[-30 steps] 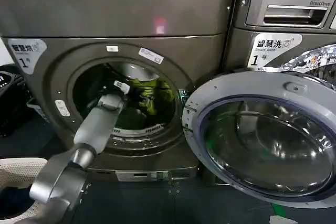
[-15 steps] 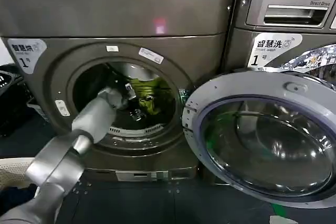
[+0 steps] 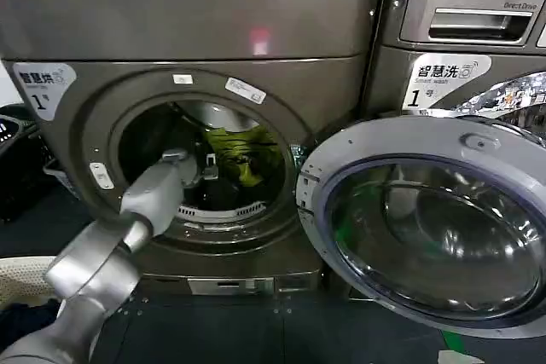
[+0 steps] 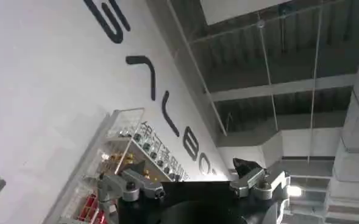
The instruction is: Grasp the clothes from the dryer.
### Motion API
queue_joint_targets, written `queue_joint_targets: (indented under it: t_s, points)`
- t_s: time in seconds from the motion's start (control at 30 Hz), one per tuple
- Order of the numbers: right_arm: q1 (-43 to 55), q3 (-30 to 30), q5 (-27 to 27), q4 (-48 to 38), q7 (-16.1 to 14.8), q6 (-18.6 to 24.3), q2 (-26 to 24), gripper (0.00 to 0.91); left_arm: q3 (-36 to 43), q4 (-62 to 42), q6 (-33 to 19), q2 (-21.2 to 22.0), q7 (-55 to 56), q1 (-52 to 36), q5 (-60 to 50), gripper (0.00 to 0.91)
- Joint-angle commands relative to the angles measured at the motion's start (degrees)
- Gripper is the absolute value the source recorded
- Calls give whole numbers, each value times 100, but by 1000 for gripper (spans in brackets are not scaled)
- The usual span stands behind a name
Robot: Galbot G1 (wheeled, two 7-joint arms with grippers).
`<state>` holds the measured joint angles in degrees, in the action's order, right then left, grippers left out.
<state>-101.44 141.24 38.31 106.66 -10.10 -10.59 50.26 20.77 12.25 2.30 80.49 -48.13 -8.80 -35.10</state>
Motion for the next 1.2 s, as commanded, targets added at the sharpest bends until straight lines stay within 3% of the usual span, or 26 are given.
queue_joint_targets:
  t_s: [0.03, 0.23, 0.3, 0.73, 1.07, 1.2]
  points:
    - [16, -30, -9, 2, -10, 12, 12, 907, 132, -74, -53, 24, 43, 8, -211, 171]
    - [13, -29, -13, -14, -19, 33, 35, 907, 132, -91, -30, 75, 47, 102, -168, 91]
    - [11, -29, -13, -15, -20, 38, 36, 907, 133, -100, -30, 84, 48, 129, -157, 0]
    - [6, -43, -15, 10, -20, 69, 107, 907, -587, 189, 67, 14, 50, 220, 625, 0]
    - [57, -174, -45, 97, -6, 57, 83, 907, -2503, 1052, 337, 51, 1095, 668, 2507, 0]
    - [58, -156, -61, 44, -1, 59, 51, 907, -2800, 1419, 379, 3, 1617, 996, 3523, 0]
